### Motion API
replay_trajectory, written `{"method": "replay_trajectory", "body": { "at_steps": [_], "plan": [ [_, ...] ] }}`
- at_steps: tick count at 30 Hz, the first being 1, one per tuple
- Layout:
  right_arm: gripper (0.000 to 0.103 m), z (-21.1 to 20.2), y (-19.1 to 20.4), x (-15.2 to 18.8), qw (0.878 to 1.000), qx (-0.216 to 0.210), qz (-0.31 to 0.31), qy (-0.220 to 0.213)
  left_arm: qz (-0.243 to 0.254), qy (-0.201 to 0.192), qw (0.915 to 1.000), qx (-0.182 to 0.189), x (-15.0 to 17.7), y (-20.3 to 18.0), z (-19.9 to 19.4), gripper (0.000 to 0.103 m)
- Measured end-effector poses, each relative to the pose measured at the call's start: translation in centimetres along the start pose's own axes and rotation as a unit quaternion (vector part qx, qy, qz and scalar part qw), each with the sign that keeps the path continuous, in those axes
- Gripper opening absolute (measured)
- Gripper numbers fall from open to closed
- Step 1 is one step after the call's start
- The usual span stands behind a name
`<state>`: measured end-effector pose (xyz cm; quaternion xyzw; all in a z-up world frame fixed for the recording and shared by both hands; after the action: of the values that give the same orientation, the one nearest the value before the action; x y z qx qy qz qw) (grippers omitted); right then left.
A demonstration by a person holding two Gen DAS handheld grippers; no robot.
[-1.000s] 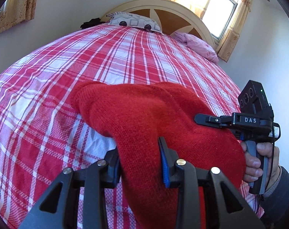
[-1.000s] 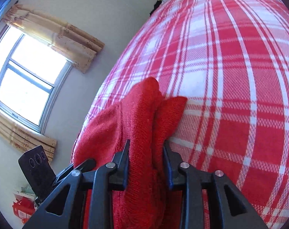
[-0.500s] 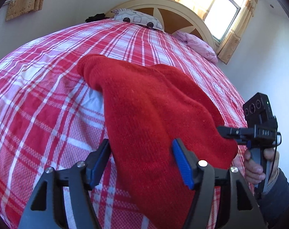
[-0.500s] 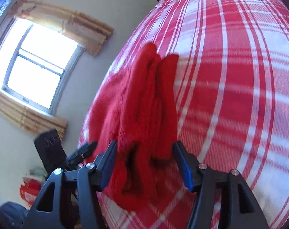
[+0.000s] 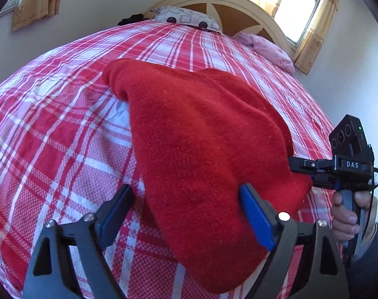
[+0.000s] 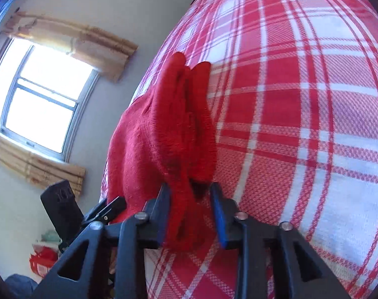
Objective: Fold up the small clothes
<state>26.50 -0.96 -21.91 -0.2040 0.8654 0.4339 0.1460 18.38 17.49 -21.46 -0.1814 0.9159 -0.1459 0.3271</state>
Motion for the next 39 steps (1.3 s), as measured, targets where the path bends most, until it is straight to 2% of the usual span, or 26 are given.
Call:
{"method": "replay_trajectory", "body": {
  "at_steps": [3,5,7,8,9,11,13,15,17,23,29,32,33,37,39],
  "plan": [
    [0.038,-1.7,2.4,0.0,0.996,0.054,-0.058,-0.033,-0.002,0.000,1.0000,-0.008,0.2,0.2,-0.4,0.095],
    [0.038,-3.2,5.0,-0.4,0.988,0.081,-0.108,-0.078,-0.005,0.002,0.9999,-0.009,0.5,0.3,-0.6,0.095],
    [0.039,-4.3,8.0,-0.5,0.979,0.067,-0.158,-0.110,-0.012,0.005,0.9999,-0.009,0.8,0.4,-0.6,0.097],
    [0.044,-4.2,9.1,-0.6,0.976,0.057,-0.175,-0.113,-0.016,0.006,0.9998,-0.010,0.9,0.5,-0.6,0.097],
    [0.052,-3.7,10.0,-0.5,0.974,0.049,-0.191,-0.108,-0.018,0.007,0.9997,-0.012,1.0,0.5,-0.6,0.097],
    [0.054,-2.3,10.8,0.5,0.972,0.046,-0.215,-0.081,-0.019,0.009,0.9996,-0.017,1.2,0.4,-0.6,0.098],
    [0.054,0.0,10.0,1.3,0.974,0.071,-0.212,-0.048,-0.017,0.010,0.9996,-0.018,1.3,0.4,-0.7,0.098],
    [0.054,2.5,7.6,2.1,0.977,0.109,-0.181,-0.009,-0.016,0.010,0.9996,-0.019,1.4,0.4,-0.8,0.099],
    [0.054,2.7,7.5,2.1,0.976,0.102,-0.191,-0.028,-0.009,0.009,0.9997,-0.023,1.8,0.5,-0.9,0.100],
    [0.054,2.4,7.2,2.1,0.976,0.108,-0.189,-0.026,-0.001,-0.001,0.9997,-0.025,2.2,0.5,-1.0,0.103],
    [0.054,3.0,9.5,3.4,0.953,0.178,-0.241,-0.042,0.004,-0.010,0.9994,-0.033,2.3,0.2,-1.2,0.103],
    [0.054,0.9,10.5,3.9,0.957,0.186,-0.212,-0.066,0.007,-0.015,0.9991,-0.040,2.1,-0.1,-2.9,0.103],
    [0.054,-0.1,10.9,4.2,0.954,0.200,-0.210,-0.078,0.012,-0.023,0.9988,-0.042,2.0,-0.2,-3.7,0.103],
    [0.056,-3.6,13.4,5.3,0.923,0.276,-0.236,-0.129,0.059,-0.068,0.9949,-0.046,1.8,-2.0,-7.6,0.103],
    [0.060,-5.5,15.3,5.8,0.911,0.290,-0.248,-0.155,0.079,-0.099,0.9912,-0.039,1.9,-3.0,-10.0,0.103]
  ]
}}
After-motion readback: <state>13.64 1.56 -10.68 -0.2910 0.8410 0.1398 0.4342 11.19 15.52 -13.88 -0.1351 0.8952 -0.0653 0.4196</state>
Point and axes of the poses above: each gripper's, at about its wrist camera, not at the fingertips, and z roughly the way its jaws point, y to its left, x to its underside, the point moved 4 cm from there along z, roughly the way its jaws point, and after that the axes turned 9 degrees about -z, right-handed, at the moved point
